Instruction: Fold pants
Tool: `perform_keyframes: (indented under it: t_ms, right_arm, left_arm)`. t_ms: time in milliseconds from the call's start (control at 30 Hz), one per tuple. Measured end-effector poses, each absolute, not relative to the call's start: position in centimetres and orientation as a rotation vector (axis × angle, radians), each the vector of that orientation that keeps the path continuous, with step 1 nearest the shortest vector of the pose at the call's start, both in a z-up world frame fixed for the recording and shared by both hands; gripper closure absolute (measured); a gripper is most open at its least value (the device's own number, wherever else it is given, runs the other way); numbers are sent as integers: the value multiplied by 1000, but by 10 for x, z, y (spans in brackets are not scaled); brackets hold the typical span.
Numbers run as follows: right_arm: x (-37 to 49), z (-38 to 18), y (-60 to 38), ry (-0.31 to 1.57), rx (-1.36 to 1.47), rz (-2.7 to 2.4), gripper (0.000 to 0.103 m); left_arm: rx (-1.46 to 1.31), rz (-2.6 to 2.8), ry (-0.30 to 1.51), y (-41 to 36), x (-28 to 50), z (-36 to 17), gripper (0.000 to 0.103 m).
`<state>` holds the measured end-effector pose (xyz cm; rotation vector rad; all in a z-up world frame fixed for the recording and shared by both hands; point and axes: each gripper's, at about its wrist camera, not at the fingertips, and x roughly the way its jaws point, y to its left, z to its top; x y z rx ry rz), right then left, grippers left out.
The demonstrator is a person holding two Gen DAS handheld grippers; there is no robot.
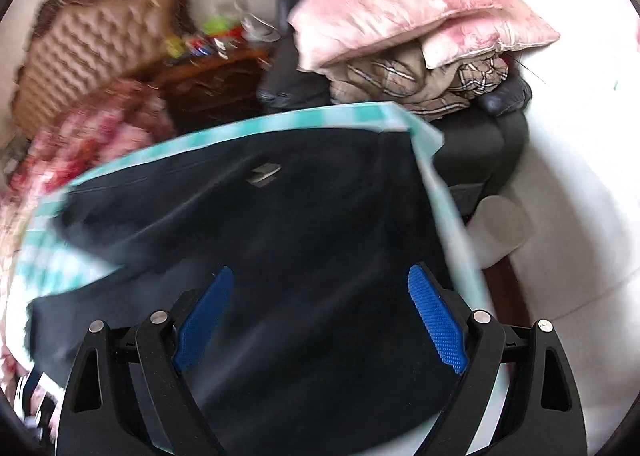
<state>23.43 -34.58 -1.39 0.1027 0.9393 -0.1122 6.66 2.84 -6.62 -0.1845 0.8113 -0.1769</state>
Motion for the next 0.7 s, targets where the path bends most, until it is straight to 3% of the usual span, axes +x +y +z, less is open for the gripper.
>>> perform_keyframes:
  t_ms: [167, 267, 500, 567, 633, 700]
  right_arm:
    - [381, -54, -373, 1083, -198, -69, 17]
    - [432, -76, -369, 1137, -360, 21, 34]
    - [492, -107, -363, 1227, -412, 155, 31]
    - [501, -116, -370, 1250, -365, 169, 19]
    - [504, -122, -376, 1246, -321, 196, 18]
    - [503, -120, -380, 1269, -226, 286, 56]
  left_arm:
    - [-198, -161, 841, 50, 95, -81, 2]
    - [-170, -130, 839, 62, 108, -85, 2]
    - [-174, -86, 889, 83, 134, -102, 2]
    - [-190, -72, 892, 86, 135, -105, 2]
    - [-213, -73, 900, 90, 136, -108, 2]
    - [-227, -71, 900, 95, 135, -110, 2]
